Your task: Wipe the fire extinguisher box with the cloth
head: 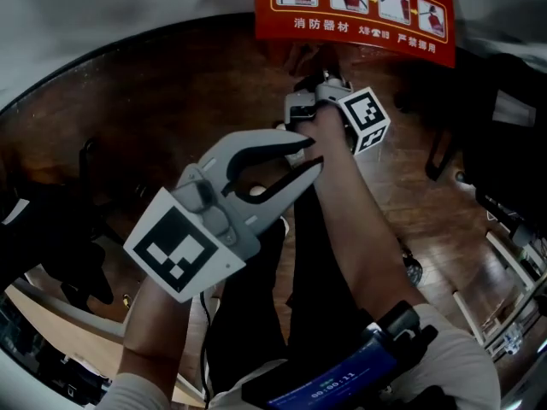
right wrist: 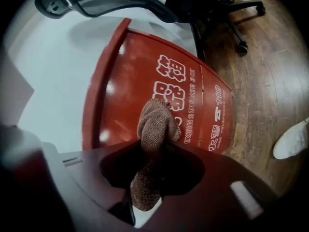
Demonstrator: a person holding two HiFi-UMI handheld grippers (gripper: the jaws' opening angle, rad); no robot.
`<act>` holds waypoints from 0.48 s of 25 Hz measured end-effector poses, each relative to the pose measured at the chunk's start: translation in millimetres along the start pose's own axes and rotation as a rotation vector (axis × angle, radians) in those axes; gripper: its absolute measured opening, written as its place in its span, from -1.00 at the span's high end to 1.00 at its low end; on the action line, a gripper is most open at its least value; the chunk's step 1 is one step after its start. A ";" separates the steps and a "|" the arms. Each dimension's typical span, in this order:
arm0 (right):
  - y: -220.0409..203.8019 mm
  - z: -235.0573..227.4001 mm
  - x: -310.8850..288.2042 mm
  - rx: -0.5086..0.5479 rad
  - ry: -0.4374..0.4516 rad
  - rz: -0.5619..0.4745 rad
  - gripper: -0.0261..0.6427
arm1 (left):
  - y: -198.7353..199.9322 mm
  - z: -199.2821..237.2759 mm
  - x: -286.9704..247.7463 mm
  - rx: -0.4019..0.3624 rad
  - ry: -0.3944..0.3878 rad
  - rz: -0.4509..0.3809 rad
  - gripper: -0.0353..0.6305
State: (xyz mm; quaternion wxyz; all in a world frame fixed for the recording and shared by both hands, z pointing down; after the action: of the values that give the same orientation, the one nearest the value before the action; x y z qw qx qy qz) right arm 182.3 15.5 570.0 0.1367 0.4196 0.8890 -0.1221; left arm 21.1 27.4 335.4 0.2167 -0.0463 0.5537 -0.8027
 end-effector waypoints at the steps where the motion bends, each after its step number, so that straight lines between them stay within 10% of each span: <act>1: -0.9 -9.6 -3.8 0.000 -0.011 -0.002 0.58 | -6.4 3.5 -0.6 0.007 0.006 0.000 0.71; 12: -23.8 -149.6 -57.2 0.058 -0.162 0.064 0.58 | -65.9 54.7 -8.3 0.081 0.047 0.013 0.71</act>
State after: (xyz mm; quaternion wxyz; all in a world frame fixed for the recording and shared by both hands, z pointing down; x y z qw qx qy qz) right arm 177.7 9.7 731.7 0.1998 0.4402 0.8573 -0.1769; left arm 26.2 2.5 417.6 0.2104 -0.0152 0.5260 -0.8239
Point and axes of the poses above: the fingertips, and each gripper's own axes: x backward along the fingers, z to its left, y out of its top, the point moved 3 cm from there along x, backward along the fingers, and after that the axes turned 6 degrees about -z, right-handed, at the moved point
